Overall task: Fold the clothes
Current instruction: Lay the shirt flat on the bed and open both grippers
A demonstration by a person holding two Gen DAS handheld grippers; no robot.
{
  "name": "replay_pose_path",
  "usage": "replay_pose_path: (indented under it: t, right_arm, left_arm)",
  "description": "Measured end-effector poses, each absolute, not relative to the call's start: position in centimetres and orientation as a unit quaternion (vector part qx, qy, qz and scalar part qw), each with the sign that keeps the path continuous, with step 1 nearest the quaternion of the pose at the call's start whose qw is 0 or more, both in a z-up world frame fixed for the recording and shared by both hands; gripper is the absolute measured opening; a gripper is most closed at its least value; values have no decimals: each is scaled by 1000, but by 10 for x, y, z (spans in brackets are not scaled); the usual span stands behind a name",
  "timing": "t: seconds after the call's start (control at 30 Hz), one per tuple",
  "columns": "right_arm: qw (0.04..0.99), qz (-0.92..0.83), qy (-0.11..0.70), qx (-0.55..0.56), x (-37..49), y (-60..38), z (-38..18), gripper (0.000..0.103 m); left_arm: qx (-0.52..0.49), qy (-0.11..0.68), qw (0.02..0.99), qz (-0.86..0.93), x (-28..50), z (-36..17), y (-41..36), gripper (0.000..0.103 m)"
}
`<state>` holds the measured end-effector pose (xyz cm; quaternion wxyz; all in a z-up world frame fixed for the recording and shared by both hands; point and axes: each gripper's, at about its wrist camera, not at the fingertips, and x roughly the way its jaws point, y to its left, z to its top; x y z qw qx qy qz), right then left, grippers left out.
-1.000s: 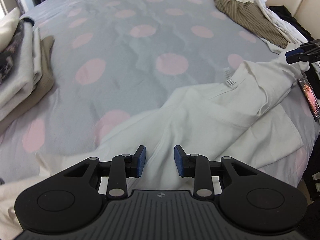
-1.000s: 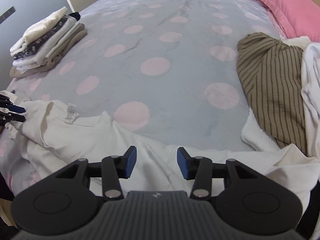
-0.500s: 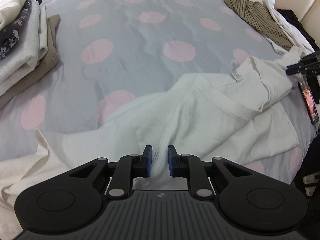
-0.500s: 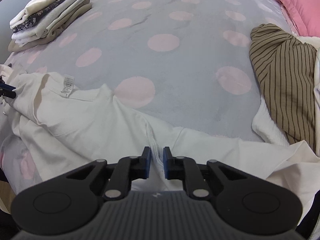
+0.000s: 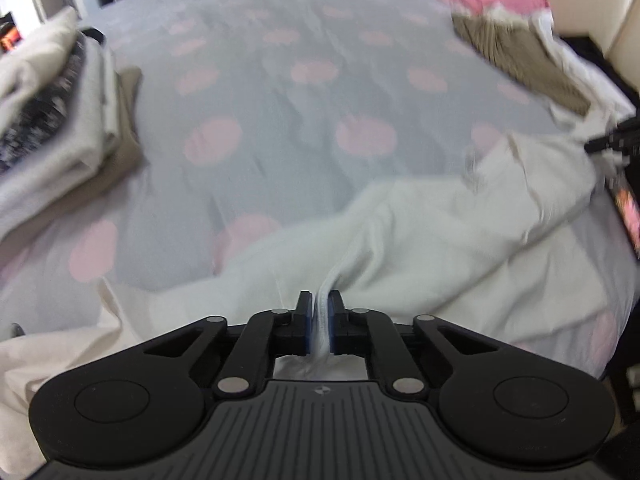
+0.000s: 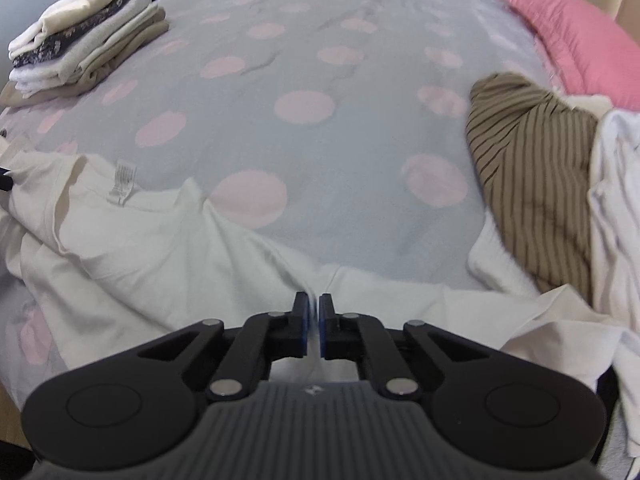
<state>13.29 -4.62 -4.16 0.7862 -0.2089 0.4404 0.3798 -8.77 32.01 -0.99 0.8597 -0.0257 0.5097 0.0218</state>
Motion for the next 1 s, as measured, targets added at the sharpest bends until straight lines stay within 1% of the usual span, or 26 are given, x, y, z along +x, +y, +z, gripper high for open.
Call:
replay_pose_path:
  t: [0.17, 0.3, 0.5, 0.63, 0.8, 0.9, 1.0]
  right_arm:
    - [827, 363, 379, -202, 132, -46, -10, 5]
    - [850, 354, 337, -197, 146, -36, 16, 5]
    - [875, 328, 292, -205, 187, 2, 50, 4]
    - [888, 308, 272, -208, 224, 35, 62, 4]
    - [893, 302, 263, -205, 270, 77, 50, 4]
    - [890, 298, 271, -211, 293, 104, 26, 4]
    - [884, 297, 292, -213, 315, 125, -5, 4]
  left_arm:
    - [-22, 452, 891, 48, -83, 29, 327, 3]
    - [-13, 427, 902, 67, -62, 52, 337, 3]
    - [19, 401, 911, 97, -7, 72, 346, 3]
    - [22, 380, 917, 120, 33, 81, 361, 3]
    - [34, 369, 916, 156, 81, 63, 385, 3]
    - [33, 371, 911, 177, 106, 38, 398, 3]
    - [31, 392, 901, 184, 128, 5, 410, 3]
